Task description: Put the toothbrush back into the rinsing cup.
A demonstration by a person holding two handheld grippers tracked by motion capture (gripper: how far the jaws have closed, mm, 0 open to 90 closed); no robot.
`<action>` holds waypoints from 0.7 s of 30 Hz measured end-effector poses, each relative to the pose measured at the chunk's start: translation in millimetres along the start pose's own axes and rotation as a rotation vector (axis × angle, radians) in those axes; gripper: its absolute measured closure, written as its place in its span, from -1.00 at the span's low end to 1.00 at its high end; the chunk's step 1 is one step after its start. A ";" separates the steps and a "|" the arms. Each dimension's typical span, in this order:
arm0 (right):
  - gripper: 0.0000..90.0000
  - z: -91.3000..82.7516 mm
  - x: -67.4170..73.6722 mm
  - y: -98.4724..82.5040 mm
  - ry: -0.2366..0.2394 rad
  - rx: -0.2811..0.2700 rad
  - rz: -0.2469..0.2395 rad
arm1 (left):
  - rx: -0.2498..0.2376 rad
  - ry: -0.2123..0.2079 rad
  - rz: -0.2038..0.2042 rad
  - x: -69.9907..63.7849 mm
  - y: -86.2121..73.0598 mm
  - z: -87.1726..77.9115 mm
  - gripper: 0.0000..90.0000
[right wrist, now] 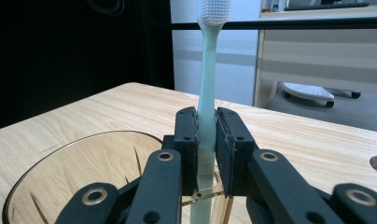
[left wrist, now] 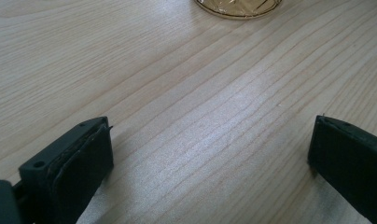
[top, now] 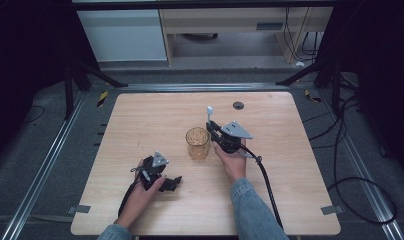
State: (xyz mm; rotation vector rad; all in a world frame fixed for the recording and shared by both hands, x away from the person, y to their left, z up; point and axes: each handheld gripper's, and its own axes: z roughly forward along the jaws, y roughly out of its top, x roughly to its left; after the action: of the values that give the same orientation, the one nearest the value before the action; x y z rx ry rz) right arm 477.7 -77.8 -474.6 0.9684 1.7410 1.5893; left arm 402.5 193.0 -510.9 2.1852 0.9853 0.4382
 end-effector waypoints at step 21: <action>0.75 1.0 0.2 -3.7 0.005 0.015 0.009 | 0.000 0.000 0.000 0.0 0.0 0.0 -1.00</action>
State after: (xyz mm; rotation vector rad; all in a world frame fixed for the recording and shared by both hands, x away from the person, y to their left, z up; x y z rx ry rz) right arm 478.0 -77.2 -478.4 0.9810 1.7570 1.5877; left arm 402.5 193.0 -510.9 2.1851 0.9852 0.4382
